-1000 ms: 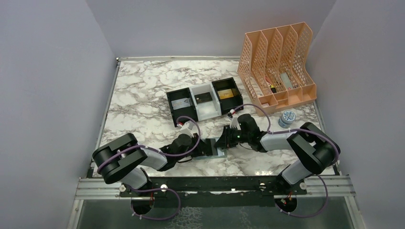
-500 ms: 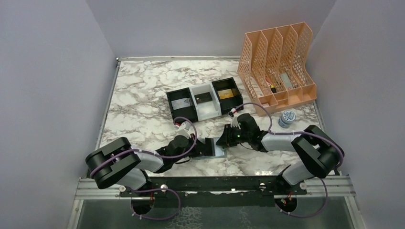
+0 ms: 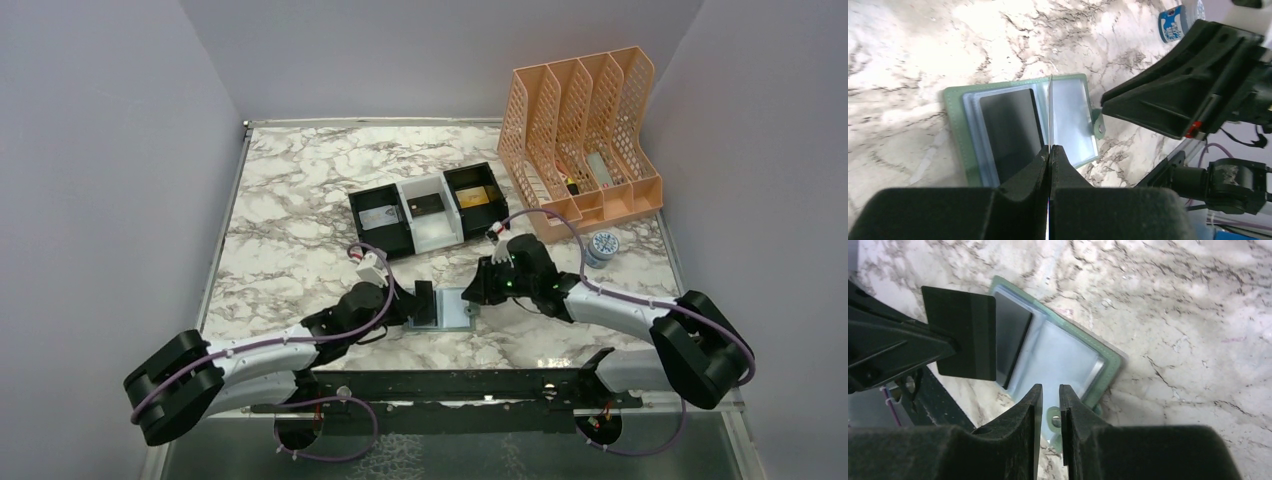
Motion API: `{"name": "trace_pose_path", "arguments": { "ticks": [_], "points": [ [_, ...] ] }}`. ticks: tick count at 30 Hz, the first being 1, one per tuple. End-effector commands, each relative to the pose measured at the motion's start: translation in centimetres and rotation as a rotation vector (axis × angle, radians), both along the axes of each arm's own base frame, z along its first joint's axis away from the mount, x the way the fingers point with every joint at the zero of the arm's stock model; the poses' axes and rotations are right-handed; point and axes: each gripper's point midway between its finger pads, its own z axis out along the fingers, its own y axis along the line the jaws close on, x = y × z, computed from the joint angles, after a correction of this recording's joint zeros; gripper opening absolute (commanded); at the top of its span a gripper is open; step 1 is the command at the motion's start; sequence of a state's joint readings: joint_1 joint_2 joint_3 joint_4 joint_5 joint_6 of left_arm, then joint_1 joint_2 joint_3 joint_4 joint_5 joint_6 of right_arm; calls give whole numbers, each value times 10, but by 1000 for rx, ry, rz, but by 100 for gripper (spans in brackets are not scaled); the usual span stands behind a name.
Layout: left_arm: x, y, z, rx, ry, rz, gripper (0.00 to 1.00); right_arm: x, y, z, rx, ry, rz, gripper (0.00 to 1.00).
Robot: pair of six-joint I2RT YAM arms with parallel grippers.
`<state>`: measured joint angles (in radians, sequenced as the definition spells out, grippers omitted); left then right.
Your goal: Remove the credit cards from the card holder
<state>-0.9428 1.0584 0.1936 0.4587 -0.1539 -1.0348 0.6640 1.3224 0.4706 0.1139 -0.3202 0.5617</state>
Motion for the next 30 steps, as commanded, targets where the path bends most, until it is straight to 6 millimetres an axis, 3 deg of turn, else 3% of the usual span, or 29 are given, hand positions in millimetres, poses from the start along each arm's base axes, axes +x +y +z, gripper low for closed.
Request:
{"name": "trace_pose_path", "arguments": {
  "ticks": [1,6,13,21,27,30],
  "points": [
    [11,22,9,114,-42,76,0,1,12,35,65,-66,74,20],
    [9,42,24,83,-86,135,0,-1,33,37,117,-24,87,20],
    [3,59,30,48,-129,160,0,-2,58,-4,-76,-6,66,20],
    [2,51,29,41,-128,125,0,10,55,-16,-130,-22,9,20],
    [-3,33,31,10,-157,29,0,10,43,-44,-217,20,-26,24],
    [-5,28,31,19,-166,-8,0,10,42,-23,-147,-41,-36,27]
  ]
}}
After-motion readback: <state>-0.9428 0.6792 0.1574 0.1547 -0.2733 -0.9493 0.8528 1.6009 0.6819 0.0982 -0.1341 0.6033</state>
